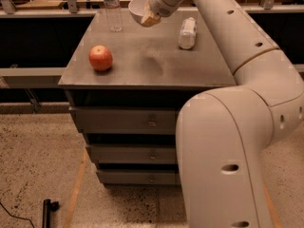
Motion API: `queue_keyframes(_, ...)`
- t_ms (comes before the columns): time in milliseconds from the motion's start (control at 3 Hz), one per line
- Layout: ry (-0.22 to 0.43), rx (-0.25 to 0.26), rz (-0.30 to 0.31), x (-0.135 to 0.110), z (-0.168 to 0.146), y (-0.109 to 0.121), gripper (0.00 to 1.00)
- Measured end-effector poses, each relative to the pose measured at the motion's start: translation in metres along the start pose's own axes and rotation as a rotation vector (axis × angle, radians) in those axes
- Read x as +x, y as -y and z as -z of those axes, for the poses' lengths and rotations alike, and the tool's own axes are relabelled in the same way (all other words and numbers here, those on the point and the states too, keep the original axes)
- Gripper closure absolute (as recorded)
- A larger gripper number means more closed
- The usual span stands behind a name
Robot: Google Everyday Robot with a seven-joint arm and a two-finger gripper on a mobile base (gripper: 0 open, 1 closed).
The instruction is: Move white bowl near water bottle
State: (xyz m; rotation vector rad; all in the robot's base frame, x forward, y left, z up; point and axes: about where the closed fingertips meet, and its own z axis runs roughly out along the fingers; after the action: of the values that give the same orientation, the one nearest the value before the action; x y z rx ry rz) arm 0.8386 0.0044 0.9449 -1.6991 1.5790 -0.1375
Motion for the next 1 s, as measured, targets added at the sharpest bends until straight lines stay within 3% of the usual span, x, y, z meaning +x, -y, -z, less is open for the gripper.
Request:
queue_keyframes(333, 0.052, 0.034, 0.009, -0.006, -0.003, -0.012, 1.00)
queue_keyframes(1000, 0.101, 0.028, 0.022, -0.023, -0.021, -0.026, 1.00)
